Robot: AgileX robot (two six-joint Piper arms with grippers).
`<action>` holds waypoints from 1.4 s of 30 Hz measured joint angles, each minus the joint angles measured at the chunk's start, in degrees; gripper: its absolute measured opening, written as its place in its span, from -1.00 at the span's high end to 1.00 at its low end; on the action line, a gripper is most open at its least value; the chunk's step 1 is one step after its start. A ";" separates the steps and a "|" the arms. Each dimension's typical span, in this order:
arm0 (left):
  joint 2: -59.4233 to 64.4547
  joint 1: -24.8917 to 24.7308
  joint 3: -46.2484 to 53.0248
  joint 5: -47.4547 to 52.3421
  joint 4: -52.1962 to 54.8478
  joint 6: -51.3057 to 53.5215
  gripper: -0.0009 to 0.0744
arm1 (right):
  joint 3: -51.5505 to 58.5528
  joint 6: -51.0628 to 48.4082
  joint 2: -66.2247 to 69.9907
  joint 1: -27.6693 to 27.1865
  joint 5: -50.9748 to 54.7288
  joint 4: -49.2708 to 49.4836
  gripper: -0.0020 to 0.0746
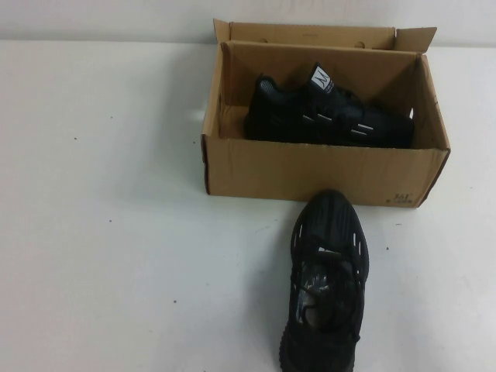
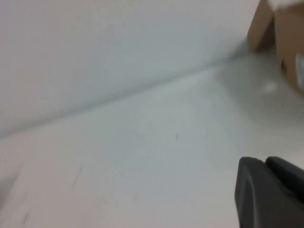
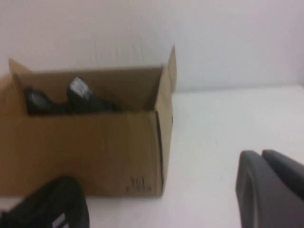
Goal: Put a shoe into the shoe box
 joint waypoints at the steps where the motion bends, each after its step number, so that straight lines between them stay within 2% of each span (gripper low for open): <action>1: 0.00 0.00 0.00 -3.86 0.00 0.00 0.98 | 0.00 0.00 0.00 0.00 -3.09 0.00 0.99; 8: 0.00 0.00 0.00 -28.98 0.52 0.00 0.98 | 0.00 0.00 0.00 0.00 -22.89 -0.10 0.99; 16: 0.00 0.00 0.00 -38.49 1.10 -0.29 0.98 | 0.00 0.55 0.00 0.00 -30.19 -0.34 0.99; 21: 0.00 0.00 0.00 -53.80 -0.08 -2.79 0.98 | 0.00 1.13 0.00 0.00 -44.99 -0.47 0.99; 24: -0.11 0.00 -1.47 -59.14 -3.58 -6.24 0.98 | -2.94 1.58 -0.13 0.00 -48.09 -0.29 0.99; 27: -0.11 0.00 -7.19 -57.37 -8.42 -9.20 0.98 | -9.04 1.58 -0.37 0.00 -46.61 -0.29 0.99; 30: -0.20 0.00 -14.55 -49.26 -12.33 -10.02 0.98 | -17.41 1.80 -0.37 0.00 -40.66 1.21 0.99; 36: 4.34 0.00 -27.43 -27.56 -18.75 -10.51 0.98 | -31.48 1.80 3.04 0.00 -20.00 8.72 0.99; 42: 14.27 0.00 -29.80 -12.75 -21.08 -9.65 0.98 | -36.53 1.59 13.83 0.00 3.80 9.14 0.99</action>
